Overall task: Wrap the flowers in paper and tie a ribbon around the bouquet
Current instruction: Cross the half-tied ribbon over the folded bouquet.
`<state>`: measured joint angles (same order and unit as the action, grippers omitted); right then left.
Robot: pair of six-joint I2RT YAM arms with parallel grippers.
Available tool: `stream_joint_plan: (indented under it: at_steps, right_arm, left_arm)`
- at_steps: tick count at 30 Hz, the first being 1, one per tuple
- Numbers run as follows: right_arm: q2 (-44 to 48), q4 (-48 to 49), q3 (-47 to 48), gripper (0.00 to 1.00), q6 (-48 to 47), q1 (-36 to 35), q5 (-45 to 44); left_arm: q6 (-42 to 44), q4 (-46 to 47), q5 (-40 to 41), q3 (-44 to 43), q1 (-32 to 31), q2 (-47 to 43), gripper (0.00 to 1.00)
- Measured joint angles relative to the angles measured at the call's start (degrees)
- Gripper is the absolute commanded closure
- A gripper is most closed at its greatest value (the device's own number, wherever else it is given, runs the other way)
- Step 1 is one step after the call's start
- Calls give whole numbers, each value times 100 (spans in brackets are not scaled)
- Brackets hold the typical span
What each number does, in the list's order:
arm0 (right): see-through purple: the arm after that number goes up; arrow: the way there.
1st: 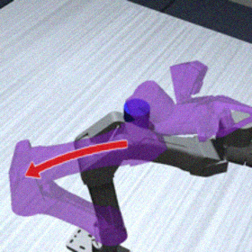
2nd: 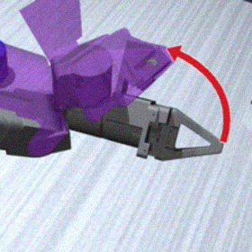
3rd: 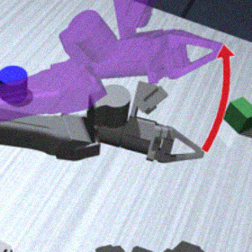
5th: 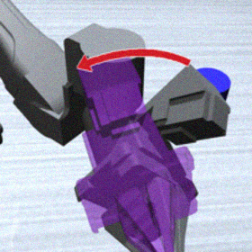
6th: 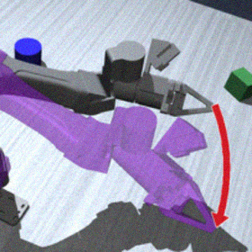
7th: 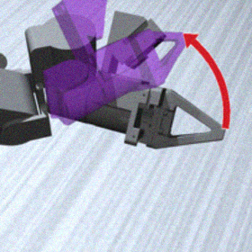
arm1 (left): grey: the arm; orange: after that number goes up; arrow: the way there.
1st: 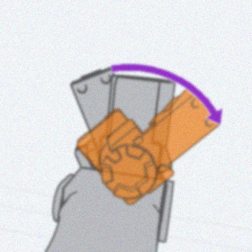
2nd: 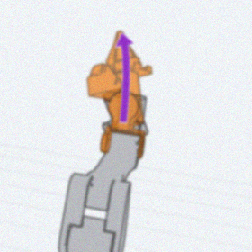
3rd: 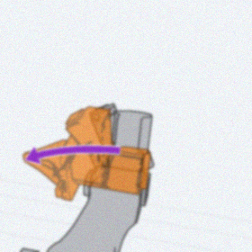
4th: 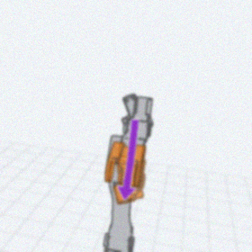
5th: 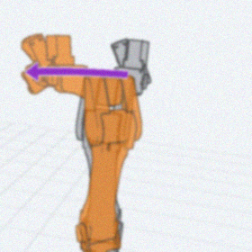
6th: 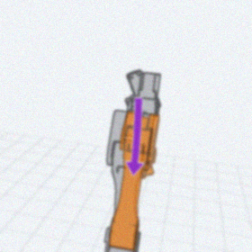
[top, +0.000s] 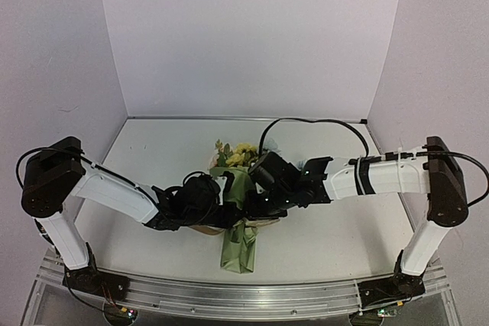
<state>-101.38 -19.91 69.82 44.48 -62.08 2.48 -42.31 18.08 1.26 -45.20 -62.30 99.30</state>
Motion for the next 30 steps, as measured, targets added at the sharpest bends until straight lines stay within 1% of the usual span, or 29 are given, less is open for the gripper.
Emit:
stream_joint_plan:
  at_steps: [10,13,15,18,24,30]
  right_arm:
    - [-113,-71,126,72,19,0,-61]
    - [-157,-69,178,65,30,-1,-54]
    - [-160,-77,178,63,58,-9,-57]
    - [-156,-75,166,64,85,-52,-69]
    - [-98,-40,-11,68,301,-181,-4]
    - [-30,13,-156,67,517,-265,103]
  left_arm:
    - [-24,62,52,199,10,-201,98]
    - [-26,102,54,224,10,-231,98]
    - [-26,104,55,224,12,-233,98]
    - [-51,102,53,224,16,-233,98]
    - [-190,103,51,227,111,-233,98]
    - [-328,166,39,314,230,-235,98]
